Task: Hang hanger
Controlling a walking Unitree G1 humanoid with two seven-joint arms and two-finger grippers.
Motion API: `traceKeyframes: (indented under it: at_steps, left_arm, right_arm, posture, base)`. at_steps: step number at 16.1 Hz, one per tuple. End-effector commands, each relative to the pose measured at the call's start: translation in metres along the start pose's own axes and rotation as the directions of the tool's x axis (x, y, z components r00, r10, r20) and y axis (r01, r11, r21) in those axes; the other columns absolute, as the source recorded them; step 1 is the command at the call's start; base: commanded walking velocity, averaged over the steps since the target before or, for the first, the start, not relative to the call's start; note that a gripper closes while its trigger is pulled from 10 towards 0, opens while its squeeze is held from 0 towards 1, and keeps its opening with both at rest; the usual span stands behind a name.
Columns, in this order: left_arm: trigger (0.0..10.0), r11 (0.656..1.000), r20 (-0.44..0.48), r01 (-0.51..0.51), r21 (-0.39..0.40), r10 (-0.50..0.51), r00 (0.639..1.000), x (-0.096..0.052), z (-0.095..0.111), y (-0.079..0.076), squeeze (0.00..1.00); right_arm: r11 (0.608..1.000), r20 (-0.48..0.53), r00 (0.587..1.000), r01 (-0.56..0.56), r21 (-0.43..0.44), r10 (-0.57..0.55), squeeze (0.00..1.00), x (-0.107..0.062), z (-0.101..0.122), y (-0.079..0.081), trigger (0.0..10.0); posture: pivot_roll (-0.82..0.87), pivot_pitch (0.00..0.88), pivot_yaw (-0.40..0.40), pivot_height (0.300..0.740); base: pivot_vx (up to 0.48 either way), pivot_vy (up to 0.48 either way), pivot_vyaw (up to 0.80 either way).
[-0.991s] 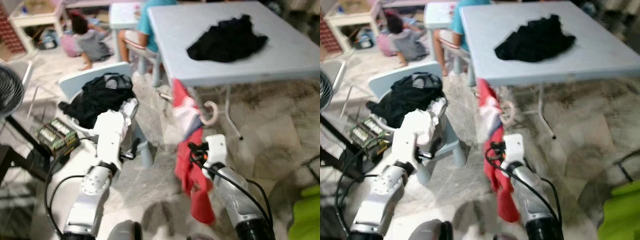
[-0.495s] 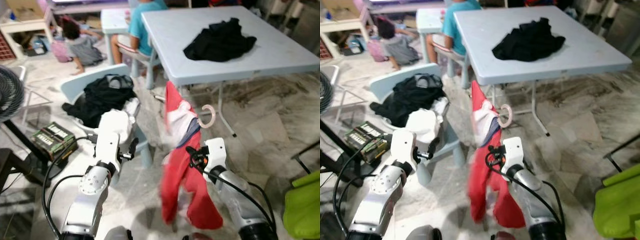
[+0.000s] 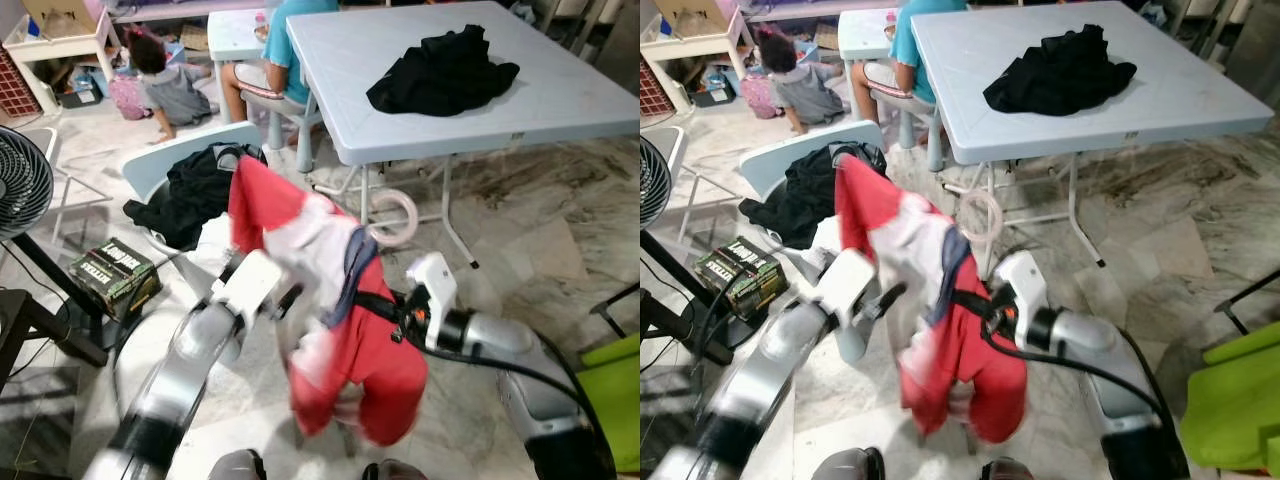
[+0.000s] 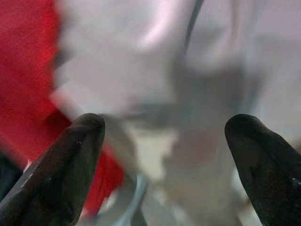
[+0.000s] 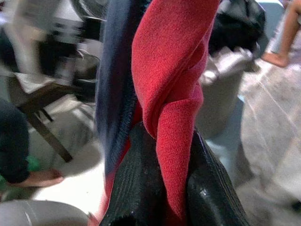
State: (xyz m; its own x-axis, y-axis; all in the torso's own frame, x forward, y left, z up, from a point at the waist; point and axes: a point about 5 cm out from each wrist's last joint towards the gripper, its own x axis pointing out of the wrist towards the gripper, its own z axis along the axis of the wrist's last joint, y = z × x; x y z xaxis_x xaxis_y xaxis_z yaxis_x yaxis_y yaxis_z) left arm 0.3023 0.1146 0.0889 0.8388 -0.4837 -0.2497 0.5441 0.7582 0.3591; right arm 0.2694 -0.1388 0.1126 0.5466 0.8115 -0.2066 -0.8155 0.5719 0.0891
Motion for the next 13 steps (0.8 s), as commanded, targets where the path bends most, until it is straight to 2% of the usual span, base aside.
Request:
traceKeyframes:
  at_steps: [1,4,6,7,9,10,13]
  left_arm:
    - [10.0,1.0,0.003,0.018,0.022,-0.018,1.0,0.004,0.0,-0.002,0.0]
    - [10.0,0.998,0.027,0.061,-0.002,-0.061,0.998,0.011,0.003,-0.005,0.0]
    - [10.0,0.994,0.056,0.091,-0.055,-0.088,0.995,0.014,0.006,-0.011,0.0]
    - [10.0,0.992,0.071,0.109,-0.061,-0.104,0.992,0.016,0.009,-0.018,0.0]
    - [10.0,0.989,0.082,0.132,-0.071,-0.126,0.989,0.016,0.01,-0.026,0.0]
    - [10.0,0.983,0.099,0.141,-0.117,-0.13,0.987,0.016,0.013,-0.029,0.0]
    - [10.0,0.973,0.129,0.164,-0.16,-0.144,0.981,0.016,0.016,-0.036,0.0]
  right_arm:
    - [0.997,0.046,0.997,-0.064,-0.036,0.065,0.0,0.005,0.016,0.007,10.0]
    - [0.994,0.065,0.993,-0.099,-0.041,0.102,0.0,0.01,0.021,0.016,10.0]
    - [0.996,0.079,0.997,-0.019,-0.09,0.026,0.0,0.016,0.023,0.011,10.0]
    - [0.986,0.094,0.99,0.114,-0.121,-0.103,0.0,0.023,0.025,-0.002,10.0]
    - [0.978,0.14,0.977,0.177,-0.113,-0.161,0.0,0.03,0.035,-0.008,10.0]
    - [0.976,0.161,0.971,0.195,-0.099,-0.177,0.0,0.032,0.038,-0.008,10.0]
    - [0.971,0.169,0.965,0.219,-0.098,-0.201,0.0,0.035,0.035,-0.007,10.0]
  posture:
    - [-0.03,0.057,0.003,0.74]
    - [-0.04,0.053,0.006,0.74]
    - [-0.04,0.053,0.006,0.74]
    - [-0.04,0.051,0.01,0.74]
    - [-0.03,0.052,0.008,0.74]
    - [-0.03,0.052,0.008,0.74]
    - [-0.03,0.053,0.007,0.74]
  base:
    - [0.0,0.0,0.0]
    - [0.0,0.0,0.0]
    - [0.0,0.0,0.0]
    - [0.0,0.0,0.0]
    - [0.0,0.0,0.0]
    - [0.0,0.0,0.0]
    - [0.0,0.0,0.0]
